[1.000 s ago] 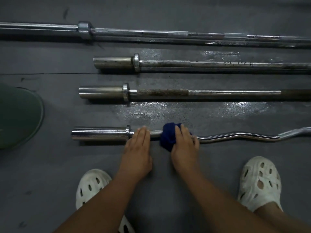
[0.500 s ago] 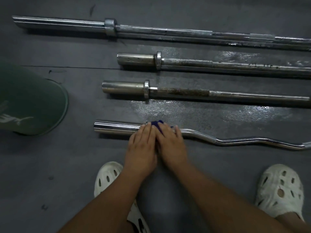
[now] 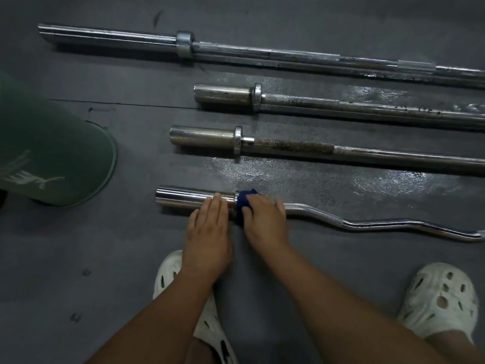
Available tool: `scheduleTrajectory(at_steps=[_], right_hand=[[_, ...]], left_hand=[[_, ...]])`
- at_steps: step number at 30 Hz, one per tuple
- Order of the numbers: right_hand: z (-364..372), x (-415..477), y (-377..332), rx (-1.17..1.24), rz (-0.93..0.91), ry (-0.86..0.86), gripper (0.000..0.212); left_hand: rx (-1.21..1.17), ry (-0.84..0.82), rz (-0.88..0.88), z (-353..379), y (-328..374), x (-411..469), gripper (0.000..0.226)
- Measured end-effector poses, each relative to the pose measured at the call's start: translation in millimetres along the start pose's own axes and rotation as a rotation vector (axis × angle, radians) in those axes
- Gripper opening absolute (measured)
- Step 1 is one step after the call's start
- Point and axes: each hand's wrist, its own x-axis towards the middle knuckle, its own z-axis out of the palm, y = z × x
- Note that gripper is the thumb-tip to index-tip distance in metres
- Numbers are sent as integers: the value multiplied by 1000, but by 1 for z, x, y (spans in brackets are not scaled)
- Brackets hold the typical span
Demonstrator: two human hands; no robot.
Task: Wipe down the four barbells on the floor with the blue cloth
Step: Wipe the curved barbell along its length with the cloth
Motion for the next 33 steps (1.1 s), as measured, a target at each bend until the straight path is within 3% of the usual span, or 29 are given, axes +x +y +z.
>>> scheduleTrajectory(at_steps=[3,5,8,12,16,20,21,25,30,33], right_hand=[[-4,18,-3,251,55,-23,31],[0,17,-14,288,15,-46,38],[19,-2,-28,19,-246,-166,43],[-2,10,1,-215,-546,-173,38],[-1,16,-21,-187,-287,-149,41],[2,-9,-7,-163,-507,-156,36],[-4,-9,4,-144,-488,-120,34],[-19,6,30,9,119,90,29],[-12,-6,20,-17,-297,-238,18],[-11,3,20,27,-195,-213,18]], left_hand=[[24,22,5,2,1,0,80],[38,44,-7,2,1,0,73],[63,30,-38,3,-6,-6,68],[68,-28,-41,4,-9,-17,82],[68,-20,-78,-2,-9,-10,82],[57,13,-72,-5,-18,-4,85],[52,20,-68,-5,-18,-3,86],[51,39,-43,-2,-16,0,89],[42,-21,-28,2,-7,-5,92],[65,-16,-31,2,-4,-2,90]])
